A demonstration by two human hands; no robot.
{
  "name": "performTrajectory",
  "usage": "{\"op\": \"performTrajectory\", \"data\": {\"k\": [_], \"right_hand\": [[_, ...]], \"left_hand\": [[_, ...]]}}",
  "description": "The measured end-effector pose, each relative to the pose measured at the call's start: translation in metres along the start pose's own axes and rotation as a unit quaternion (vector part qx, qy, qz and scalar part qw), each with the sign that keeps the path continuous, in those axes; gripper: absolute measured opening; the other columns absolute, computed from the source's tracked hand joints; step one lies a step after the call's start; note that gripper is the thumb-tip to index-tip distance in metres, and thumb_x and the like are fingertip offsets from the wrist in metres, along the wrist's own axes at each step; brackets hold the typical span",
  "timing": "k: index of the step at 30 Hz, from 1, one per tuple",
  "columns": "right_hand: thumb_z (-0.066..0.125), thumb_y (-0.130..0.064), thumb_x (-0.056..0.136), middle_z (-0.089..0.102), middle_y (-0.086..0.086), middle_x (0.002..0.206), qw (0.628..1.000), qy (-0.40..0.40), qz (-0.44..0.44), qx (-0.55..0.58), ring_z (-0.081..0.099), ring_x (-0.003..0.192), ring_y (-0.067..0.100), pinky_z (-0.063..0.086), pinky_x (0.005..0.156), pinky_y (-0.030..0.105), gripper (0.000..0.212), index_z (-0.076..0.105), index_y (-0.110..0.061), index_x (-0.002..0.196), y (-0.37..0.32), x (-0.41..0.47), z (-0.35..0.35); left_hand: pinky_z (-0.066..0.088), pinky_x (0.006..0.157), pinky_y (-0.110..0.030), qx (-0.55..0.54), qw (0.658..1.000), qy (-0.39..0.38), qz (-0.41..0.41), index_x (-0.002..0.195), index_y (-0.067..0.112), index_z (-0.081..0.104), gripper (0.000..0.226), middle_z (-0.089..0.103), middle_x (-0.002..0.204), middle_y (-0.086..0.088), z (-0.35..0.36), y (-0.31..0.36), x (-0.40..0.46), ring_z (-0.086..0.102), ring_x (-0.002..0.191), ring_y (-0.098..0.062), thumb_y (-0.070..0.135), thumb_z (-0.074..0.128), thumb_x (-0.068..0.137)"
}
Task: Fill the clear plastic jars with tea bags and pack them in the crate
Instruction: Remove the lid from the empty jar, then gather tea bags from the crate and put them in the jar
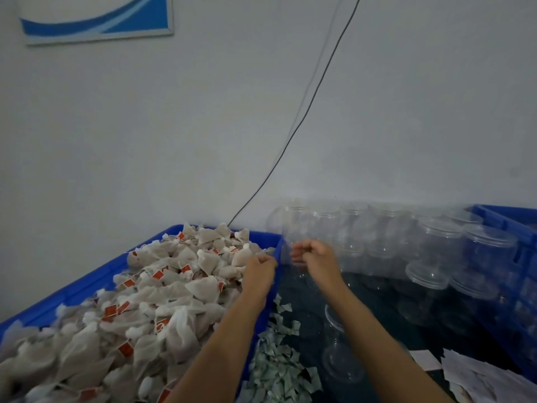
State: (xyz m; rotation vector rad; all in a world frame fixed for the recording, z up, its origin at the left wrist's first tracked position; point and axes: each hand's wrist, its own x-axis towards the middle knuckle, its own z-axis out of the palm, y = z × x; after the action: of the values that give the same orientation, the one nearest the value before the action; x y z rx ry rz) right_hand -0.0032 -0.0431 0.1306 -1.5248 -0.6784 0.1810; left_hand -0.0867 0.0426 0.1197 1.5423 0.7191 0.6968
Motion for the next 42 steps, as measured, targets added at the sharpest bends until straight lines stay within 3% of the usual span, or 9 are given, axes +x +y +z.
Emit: {"op": "performTrajectory", "data": {"k": [7,17,23,27,30,34,38,40,42], "right_hand": [[0.037,0.002,0.094,0.061,0.005,0.124,0.986,-0.11,-0.017,-0.125,0.054,0.11,0.014,0.043,0.088,0.022,0.035,0.063,-0.012,0.113,0.029,0.042,0.101],[0.032,-0.012,0.101,0.054,0.009,0.135,0.938,-0.187,0.032,-0.29,0.053,0.117,0.024,0.044,0.101,0.037,0.039,0.054,-0.014,0.133,0.069,0.095,0.139],[0.03,0.005,0.095,0.06,0.005,0.114,0.995,-0.086,0.0,-0.044,0.055,0.104,0.017,0.046,0.081,0.015,0.045,0.072,-0.012,0.099,0.05,0.076,0.134],[0.028,0.015,0.087,0.072,0.006,0.097,0.978,-0.183,-0.075,0.058,0.066,0.087,0.016,0.051,0.068,0.014,0.051,0.075,-0.006,0.089,0.012,0.055,0.116],[0.033,0.017,0.087,0.074,-0.002,0.084,0.95,-0.295,-0.103,-0.005,0.07,0.084,0.01,0.053,0.075,0.016,0.05,0.075,-0.009,0.084,-0.006,0.049,0.108],[0.033,0.017,0.085,0.067,0.011,0.097,0.985,-0.132,-0.064,-0.094,0.065,0.098,0.027,0.052,0.076,0.018,0.039,0.065,0.0,0.099,0.007,0.066,0.107],[0.045,-0.031,0.098,0.059,0.011,0.123,0.895,-0.161,0.034,-0.415,0.054,0.116,0.03,0.043,0.101,0.045,0.035,0.055,-0.007,0.121,0.035,0.079,0.104],[0.05,-0.044,0.093,0.059,0.007,0.113,0.847,-0.19,0.019,-0.496,0.05,0.12,0.029,0.034,0.107,0.048,0.033,0.056,-0.017,0.111,0.046,0.077,0.107],[0.057,-0.039,0.091,0.059,0.0,0.096,0.855,-0.167,-0.021,-0.49,0.055,0.111,0.024,0.035,0.104,0.044,0.022,0.057,-0.017,0.092,0.055,0.074,0.109]], "left_hand": [[0.052,0.083,-0.045,-0.039,0.997,0.046,-0.055,0.073,0.008,0.059,0.03,0.06,0.077,-0.01,-0.052,-0.024,0.019,0.058,0.077,-0.027,0.0,0.042,0.097],[0.051,0.073,-0.031,-0.281,0.941,0.038,-0.182,0.122,-0.006,0.057,0.028,0.065,0.109,-0.017,-0.065,-0.031,0.027,0.061,0.081,-0.022,0.004,0.046,0.098],[0.052,0.069,-0.029,-0.309,0.936,0.058,-0.16,0.13,0.001,0.05,0.035,0.062,0.094,-0.013,-0.072,-0.03,0.029,0.061,0.08,-0.021,0.002,0.048,0.095],[0.054,0.076,-0.037,-0.369,0.923,0.042,-0.1,0.134,0.025,0.041,0.04,0.058,0.108,-0.01,-0.079,-0.026,0.028,0.062,0.092,-0.026,0.025,0.054,0.097],[0.057,0.063,-0.031,-0.442,0.894,0.008,-0.072,0.131,0.014,0.049,0.039,0.059,0.118,-0.018,-0.084,-0.021,0.025,0.063,0.086,-0.024,0.025,0.058,0.095],[0.053,0.049,-0.023,-0.427,0.901,0.05,-0.059,0.101,0.008,0.06,0.009,0.063,0.086,-0.013,-0.084,-0.021,0.02,0.06,0.065,-0.017,0.007,0.059,0.092],[0.054,0.07,-0.032,-0.462,0.881,0.057,-0.082,0.095,0.003,0.052,0.016,0.055,0.091,-0.016,-0.086,-0.02,0.018,0.06,0.08,-0.025,-0.012,0.053,0.089],[0.053,0.077,-0.036,-0.467,0.878,0.057,-0.086,0.101,0.001,0.049,0.02,0.054,0.092,-0.016,-0.087,-0.02,0.017,0.059,0.084,-0.027,-0.015,0.049,0.089],[0.052,0.083,-0.038,-0.459,0.882,0.061,-0.085,0.114,0.002,0.046,0.03,0.053,0.093,-0.015,-0.087,-0.02,0.018,0.059,0.085,-0.027,-0.016,0.047,0.089]]}}
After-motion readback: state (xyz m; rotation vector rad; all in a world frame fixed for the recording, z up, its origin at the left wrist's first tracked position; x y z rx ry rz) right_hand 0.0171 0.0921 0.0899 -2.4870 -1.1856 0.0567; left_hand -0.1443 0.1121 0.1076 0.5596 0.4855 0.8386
